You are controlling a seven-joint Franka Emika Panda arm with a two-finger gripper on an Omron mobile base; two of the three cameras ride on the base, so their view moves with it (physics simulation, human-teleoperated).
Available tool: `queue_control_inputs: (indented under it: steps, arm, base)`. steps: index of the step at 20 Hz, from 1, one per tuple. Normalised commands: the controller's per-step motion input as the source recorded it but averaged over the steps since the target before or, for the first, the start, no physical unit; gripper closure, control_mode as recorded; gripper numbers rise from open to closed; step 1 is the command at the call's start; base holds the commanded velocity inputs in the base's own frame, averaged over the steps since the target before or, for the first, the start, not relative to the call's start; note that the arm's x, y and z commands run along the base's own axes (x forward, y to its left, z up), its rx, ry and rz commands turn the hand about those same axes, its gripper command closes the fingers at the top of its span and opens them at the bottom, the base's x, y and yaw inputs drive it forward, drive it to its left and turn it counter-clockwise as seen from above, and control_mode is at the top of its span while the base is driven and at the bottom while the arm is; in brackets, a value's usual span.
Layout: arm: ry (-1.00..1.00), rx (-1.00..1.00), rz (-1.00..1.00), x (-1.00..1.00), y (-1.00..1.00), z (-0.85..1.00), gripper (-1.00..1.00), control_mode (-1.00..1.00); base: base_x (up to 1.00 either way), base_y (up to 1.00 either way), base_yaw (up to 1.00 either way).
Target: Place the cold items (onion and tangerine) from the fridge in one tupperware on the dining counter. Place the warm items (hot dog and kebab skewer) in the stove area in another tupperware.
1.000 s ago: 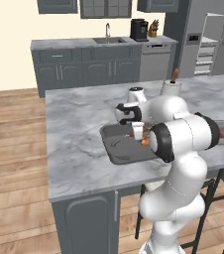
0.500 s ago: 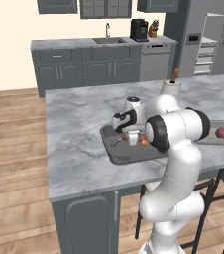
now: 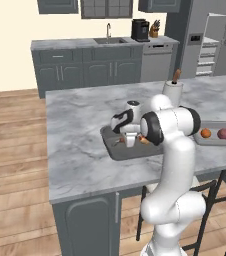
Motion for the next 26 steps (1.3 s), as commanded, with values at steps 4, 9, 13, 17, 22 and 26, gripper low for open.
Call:
queue_control_inputs:
  steps: [4,9,13,17,22,26]
  arm:
    - [-0.22,0.09,0.04,-0.04,-0.08,-0.07,-1.0,-1.0]
    - [-0.26,0.07,0.03,-0.13,-0.21,0.37,-1.0,-1.0]
    - [-0.32,0.03,0.05,-0.51,-0.18,0.89,-1.0,-1.0]
    - [-0.23,0.0,0.08,-0.9,-0.36,1.0,-1.0,-1.0]
    - [-0.22,-0.01,0.04,-1.0,-0.56,1.0,-1.0,-1.0]
    - [-0.11,-0.07,0.01,-1.0,-0.44,1.0,-1.0,-1.0]
  base:
    - [0.0,0.0,0.0]
    - [0.0,0.0,0.0]
    - [0.0,0.0,0.0]
    - [0.0,0.0,0.0]
    - [0.0,0.0,0.0]
    - [0.0,0.0,0.0]
